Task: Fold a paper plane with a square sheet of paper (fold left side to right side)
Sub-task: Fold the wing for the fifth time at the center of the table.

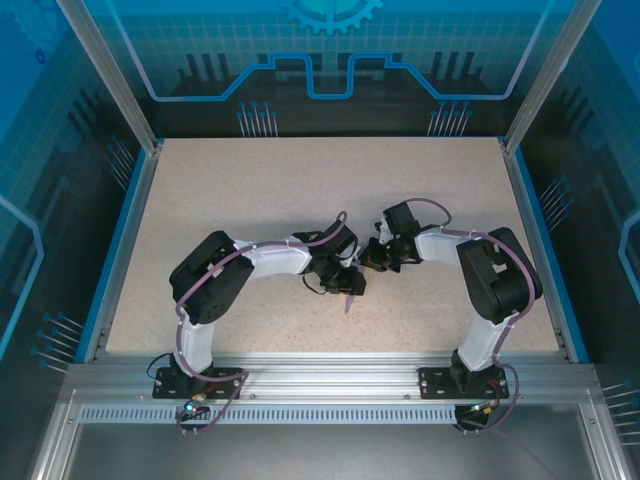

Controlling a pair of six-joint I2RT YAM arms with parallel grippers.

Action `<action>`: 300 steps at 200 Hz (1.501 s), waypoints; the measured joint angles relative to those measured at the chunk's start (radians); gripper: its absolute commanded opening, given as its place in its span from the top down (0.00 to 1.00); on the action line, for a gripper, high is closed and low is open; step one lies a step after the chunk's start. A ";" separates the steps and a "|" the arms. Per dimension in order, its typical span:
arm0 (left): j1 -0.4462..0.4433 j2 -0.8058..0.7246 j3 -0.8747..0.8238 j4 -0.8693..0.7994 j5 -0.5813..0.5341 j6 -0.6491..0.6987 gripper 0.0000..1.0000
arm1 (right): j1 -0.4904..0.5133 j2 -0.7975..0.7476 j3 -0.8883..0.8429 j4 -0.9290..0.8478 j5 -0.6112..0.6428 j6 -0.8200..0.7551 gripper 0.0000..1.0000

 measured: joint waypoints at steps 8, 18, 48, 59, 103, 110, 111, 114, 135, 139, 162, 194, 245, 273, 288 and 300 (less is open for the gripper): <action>0.000 0.000 0.000 -0.001 -0.004 0.000 0.69 | 0.000 0.000 0.000 0.000 0.000 0.000 0.99; 0.000 0.000 0.000 -0.003 -0.008 0.000 0.70 | 0.000 0.000 0.000 -0.001 0.001 0.000 1.00; 0.000 -0.005 -0.010 0.001 -0.020 -0.003 0.73 | 0.000 0.000 0.000 -0.002 0.002 -0.006 1.00; 0.000 -0.011 -0.020 0.007 -0.026 -0.005 0.76 | 0.000 0.000 0.000 -0.002 0.002 -0.008 1.00; 0.000 -0.040 -0.082 0.058 -0.051 -0.018 0.87 | 0.000 -0.002 0.003 -0.004 -0.006 -0.016 1.00; 0.001 -0.044 -0.091 0.066 -0.053 -0.023 0.89 | 0.000 -0.003 0.003 -0.007 -0.008 -0.019 1.00; 0.001 -0.045 -0.092 0.067 -0.053 -0.024 0.89 | 0.000 -0.004 0.003 -0.008 -0.008 -0.020 1.00; 0.002 -0.046 -0.096 0.072 -0.053 -0.029 0.90 | 0.000 -0.005 0.003 -0.010 -0.008 -0.023 1.00; 0.002 -0.056 -0.109 0.080 -0.052 -0.037 0.94 | 0.000 -0.030 0.003 -0.019 -0.001 -0.036 1.00; 0.002 -0.058 -0.111 0.080 -0.052 -0.039 0.95 | 0.000 -0.040 0.003 -0.019 0.000 -0.038 1.00; 0.002 -0.059 -0.112 0.080 -0.052 -0.042 0.99 | -0.008 -0.132 0.003 -0.022 0.010 -0.060 1.00; 0.002 -0.059 -0.113 0.080 -0.052 -0.042 1.00 | -0.034 -0.294 -0.011 -0.022 0.028 -0.089 1.00; 0.002 -0.060 -0.114 0.083 -0.052 -0.042 1.00 | -0.055 -0.478 -0.151 -0.031 0.029 -0.112 1.00; 0.002 -0.063 -0.119 0.090 -0.051 -0.042 1.00 | -0.055 -0.536 -0.260 0.027 -0.011 -0.102 1.00; 0.002 -0.063 -0.120 0.090 -0.052 -0.042 1.00 | -0.052 -0.538 -0.303 0.066 -0.034 -0.090 1.00; 0.002 -0.063 -0.120 0.090 -0.052 -0.042 1.00 | -0.044 -0.528 -0.324 0.100 -0.048 -0.079 1.00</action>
